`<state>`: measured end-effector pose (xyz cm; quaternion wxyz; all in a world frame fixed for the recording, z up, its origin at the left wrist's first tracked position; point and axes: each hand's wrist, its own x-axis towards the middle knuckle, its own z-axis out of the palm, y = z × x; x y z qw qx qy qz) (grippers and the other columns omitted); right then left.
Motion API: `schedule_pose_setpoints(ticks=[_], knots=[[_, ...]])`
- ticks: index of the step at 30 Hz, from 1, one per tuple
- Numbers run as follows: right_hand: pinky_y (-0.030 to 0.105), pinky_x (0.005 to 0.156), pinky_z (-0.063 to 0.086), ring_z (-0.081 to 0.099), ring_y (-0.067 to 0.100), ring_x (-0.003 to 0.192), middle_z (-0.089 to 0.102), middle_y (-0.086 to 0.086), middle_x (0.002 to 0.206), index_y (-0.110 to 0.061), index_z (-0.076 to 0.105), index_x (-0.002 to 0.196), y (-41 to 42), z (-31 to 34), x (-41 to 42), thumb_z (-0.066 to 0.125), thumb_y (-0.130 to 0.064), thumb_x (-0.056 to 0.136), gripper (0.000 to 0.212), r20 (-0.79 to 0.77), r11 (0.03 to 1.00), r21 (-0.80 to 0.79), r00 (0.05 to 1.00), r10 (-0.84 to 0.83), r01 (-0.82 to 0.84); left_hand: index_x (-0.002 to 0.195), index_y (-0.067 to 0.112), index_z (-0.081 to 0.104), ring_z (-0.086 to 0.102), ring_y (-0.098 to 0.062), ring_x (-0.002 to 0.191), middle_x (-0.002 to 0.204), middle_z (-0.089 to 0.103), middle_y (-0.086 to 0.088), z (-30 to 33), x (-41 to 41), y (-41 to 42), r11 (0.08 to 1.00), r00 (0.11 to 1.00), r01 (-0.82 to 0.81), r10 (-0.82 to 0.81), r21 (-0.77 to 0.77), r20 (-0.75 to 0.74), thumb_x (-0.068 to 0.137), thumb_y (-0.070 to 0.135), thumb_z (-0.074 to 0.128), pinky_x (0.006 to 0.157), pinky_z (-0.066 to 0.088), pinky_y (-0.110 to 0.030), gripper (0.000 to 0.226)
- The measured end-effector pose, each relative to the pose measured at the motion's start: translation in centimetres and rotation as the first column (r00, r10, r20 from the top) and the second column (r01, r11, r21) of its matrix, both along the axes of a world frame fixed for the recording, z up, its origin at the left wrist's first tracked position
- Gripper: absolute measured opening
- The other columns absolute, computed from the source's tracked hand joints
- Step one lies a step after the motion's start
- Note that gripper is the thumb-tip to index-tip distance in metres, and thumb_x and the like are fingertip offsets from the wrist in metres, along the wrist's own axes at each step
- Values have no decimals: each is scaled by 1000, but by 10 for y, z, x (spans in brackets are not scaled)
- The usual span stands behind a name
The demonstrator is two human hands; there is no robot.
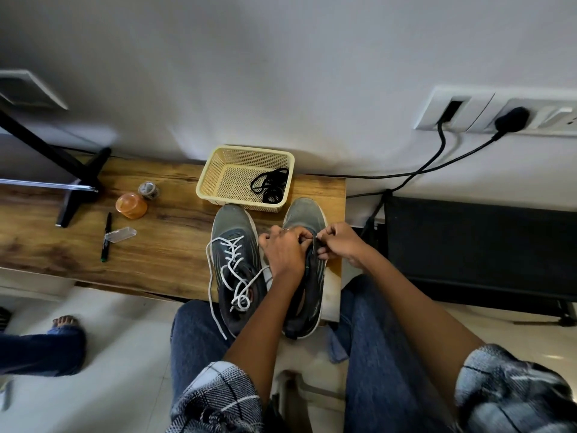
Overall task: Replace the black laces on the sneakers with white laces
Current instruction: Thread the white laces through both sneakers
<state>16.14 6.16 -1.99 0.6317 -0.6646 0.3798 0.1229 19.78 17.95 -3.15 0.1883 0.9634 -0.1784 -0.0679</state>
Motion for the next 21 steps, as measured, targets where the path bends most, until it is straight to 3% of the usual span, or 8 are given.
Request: schedule_pose_setpoints(ticks=[5,11,15,18,21], knots=[[29,57,58,64,21,68,53,13,81,-9,45,81,3,-2,-6,31,-7,102,26,42,986,37,985,-166,165,103,36,69,46,-14,104,103,69,10,1,0,2,1000,999,2,-2,-1,42,85,39,66,86,20,-33,18],[37,70,58,65,30,90,56,23,113,-2,45,103,-19,2,-26,30,-11,104,17,94,873,215,880,-465,438,102,34,69,47,-13,105,105,69,12,5,1,6,1000,999,0,0,-1,34,85,40,66,85,21,-33,18],[38,78,55,63,27,84,57,24,104,4,49,87,-39,25,-43,29,2,100,24,95,684,438,727,-680,583,101,34,69,48,-13,106,105,69,11,7,0,9,1000,1000,16,-16,3,25,87,40,64,87,22,-33,17],[37,87,53,63,29,84,56,24,99,9,47,94,-57,40,-53,29,9,98,18,63,491,547,552,-832,678,100,33,70,48,-15,108,104,69,9,10,-1,12,1000,1000,20,-20,15,24,89,39,62,89,22,-34,15],[33,69,60,67,28,64,56,25,91,5,44,92,-73,45,-58,27,12,96,18,166,437,458,409,-898,774,99,32,70,49,-15,107,103,69,9,14,-2,15,1000,999,15,-16,12,32,89,38,62,87,21,-33,14]])
